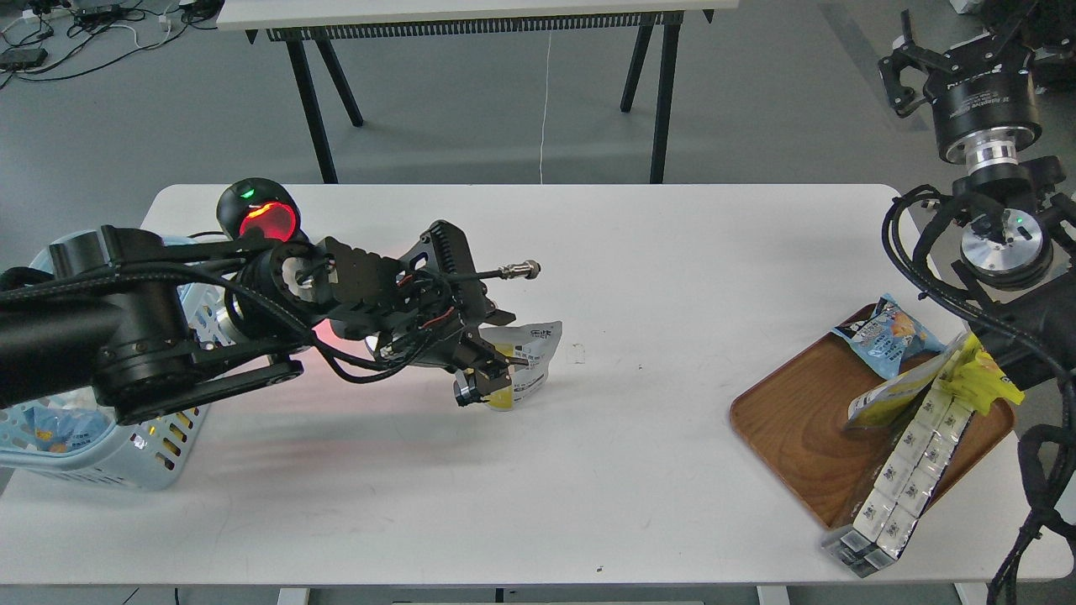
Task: Scan snack and place in basket
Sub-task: 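Reach the left gripper to the yellow snack bag and grasp it, then lift the bag with the left gripper toward the barcode scanner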
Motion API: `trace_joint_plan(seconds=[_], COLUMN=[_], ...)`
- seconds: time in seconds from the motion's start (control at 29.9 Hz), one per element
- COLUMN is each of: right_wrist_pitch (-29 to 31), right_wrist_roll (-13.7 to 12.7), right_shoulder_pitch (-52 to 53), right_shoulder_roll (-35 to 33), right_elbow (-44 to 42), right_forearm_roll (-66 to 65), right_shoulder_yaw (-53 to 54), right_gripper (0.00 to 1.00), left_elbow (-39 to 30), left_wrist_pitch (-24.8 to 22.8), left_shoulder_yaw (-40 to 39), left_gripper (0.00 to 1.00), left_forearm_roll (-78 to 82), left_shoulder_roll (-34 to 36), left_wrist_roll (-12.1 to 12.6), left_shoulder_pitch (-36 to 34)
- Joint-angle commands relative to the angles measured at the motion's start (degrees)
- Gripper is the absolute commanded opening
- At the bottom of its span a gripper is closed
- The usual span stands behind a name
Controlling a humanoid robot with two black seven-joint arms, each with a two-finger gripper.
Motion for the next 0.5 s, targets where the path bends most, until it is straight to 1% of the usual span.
trace_joint_plan(seconds=[0.0, 0.03, 0.17, 0.3, 0.4, 0.47], right_wrist_pitch=[-0.01, -0.01, -0.01, -0.18, -0.27, -0.27], right_wrist_roll=[0.07, 0.07, 0.07, 0.16, 0.16, 0.16], right_shoulder_pitch=[0.02, 0.02, 0.28, 0.37, 0.37, 0.37], right_shoulder_roll=[-0.10, -0.10, -0.19, -0.46, -0.54, -0.54], right_elbow=[0.00, 0.00, 0.09, 0.00, -0.08, -0.09], right_forearm_roll=[-0.02, -0.02, -0.02, 0.07, -0.02, -0.02], right_shoulder_yaw=[0.00, 0.00, 0.00, 0.09, 0.00, 0.00], right_gripper=[0.99, 0.99, 0.99, 0.99, 0.99, 0.99], left_elbow=[0.84, 0.84, 0.93, 0.84, 0.66, 0.49], left_wrist_pitch=[-0.01, -0.01, -0.01, -0.01, -0.01, -0.01], left_shoulder_yaw=[0.03, 0.03, 0.03, 0.03, -0.06, -0.24], left_gripper=[0.30, 0.24, 0.19, 0.06, 0.05, 0.01], left_forearm_roll=[-0.01, -0.01, -0.01, -0.01, -0.01, -0.01], left_shoulder_roll=[0.06, 0.06, 0.24, 0.24, 0.32, 0.67], left_wrist_roll=[0.03, 0.12, 0.03, 0.03, 0.03, 0.03], left_shoulder_pitch=[0.13, 0.13, 0.13, 0.04, 0.04, -0.04])
